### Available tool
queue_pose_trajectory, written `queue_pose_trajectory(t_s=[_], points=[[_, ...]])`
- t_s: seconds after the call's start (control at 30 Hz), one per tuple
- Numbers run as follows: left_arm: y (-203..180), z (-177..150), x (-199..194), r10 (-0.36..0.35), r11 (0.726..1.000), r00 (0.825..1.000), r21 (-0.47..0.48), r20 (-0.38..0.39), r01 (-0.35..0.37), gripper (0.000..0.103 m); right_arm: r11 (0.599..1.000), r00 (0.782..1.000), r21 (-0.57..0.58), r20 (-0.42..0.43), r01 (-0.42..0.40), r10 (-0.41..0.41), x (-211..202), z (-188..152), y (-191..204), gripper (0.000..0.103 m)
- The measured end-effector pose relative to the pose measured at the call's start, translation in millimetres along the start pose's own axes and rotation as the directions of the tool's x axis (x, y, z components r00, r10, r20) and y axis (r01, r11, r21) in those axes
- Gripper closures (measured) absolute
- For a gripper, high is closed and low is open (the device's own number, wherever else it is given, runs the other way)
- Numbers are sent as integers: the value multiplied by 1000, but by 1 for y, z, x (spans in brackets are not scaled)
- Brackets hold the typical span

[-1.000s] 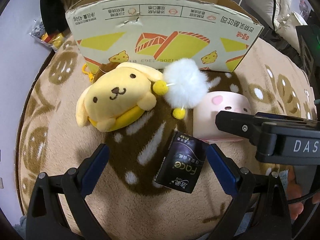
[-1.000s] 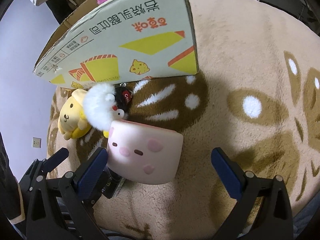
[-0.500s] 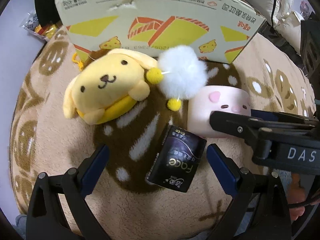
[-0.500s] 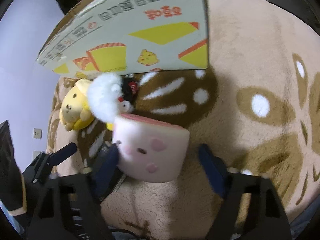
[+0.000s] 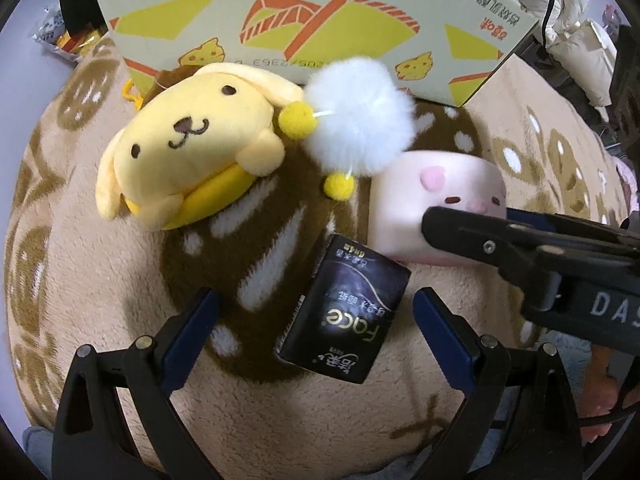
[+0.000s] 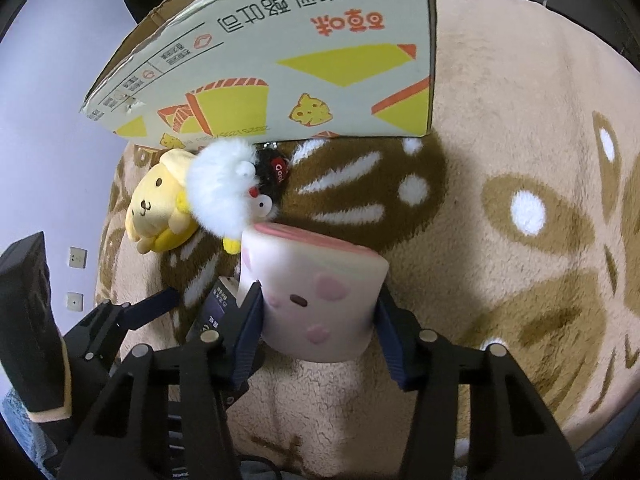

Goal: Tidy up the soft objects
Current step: 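Grasp the black tissue packet with the left tool while the right tool grasps the pig cushion, then lift the packet over the box with the left tool while the right tool carries the pig cushion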

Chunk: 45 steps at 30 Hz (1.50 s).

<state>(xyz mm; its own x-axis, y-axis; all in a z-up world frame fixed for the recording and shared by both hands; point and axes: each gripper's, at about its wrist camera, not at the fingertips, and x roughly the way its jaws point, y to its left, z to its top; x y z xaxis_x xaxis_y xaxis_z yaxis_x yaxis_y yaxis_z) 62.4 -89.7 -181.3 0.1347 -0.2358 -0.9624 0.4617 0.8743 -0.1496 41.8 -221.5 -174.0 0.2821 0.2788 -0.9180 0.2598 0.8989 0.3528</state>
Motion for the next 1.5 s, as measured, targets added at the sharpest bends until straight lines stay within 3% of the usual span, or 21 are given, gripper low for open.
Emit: queue_pose_trajectory(t_s=[0.4,0.73,0.97,1.13,1.4,1.5], points=[[-6,-2,6,28,1000,1000,15,0,-28,11,1000,1000,4,0,-3,3,1,-1,2,46],[-8,-4,6,64,997,998,38,4,-64,21,1000,1000,6,0,-9,9,-1,-1,-2,46],[-16,-6,3,122,991,992,59,10,-123,40,1000,1000,8,1,-10,10,-1,-1,-1,46],[-8,-5,-2,116,993,993,25,14,-116,51,1000,1000,23,-3,-17,17,-1,-1,-3,46],[-7,-8,-8,126,992,992,20,-7,-126,53,1000,1000,17,0,-11,11,-2,-2,-1,46],[-7,-11,-11,142,989,990,25,-5,-142,58,1000,1000,13,4,-7,7,-3,-2,1,46]])
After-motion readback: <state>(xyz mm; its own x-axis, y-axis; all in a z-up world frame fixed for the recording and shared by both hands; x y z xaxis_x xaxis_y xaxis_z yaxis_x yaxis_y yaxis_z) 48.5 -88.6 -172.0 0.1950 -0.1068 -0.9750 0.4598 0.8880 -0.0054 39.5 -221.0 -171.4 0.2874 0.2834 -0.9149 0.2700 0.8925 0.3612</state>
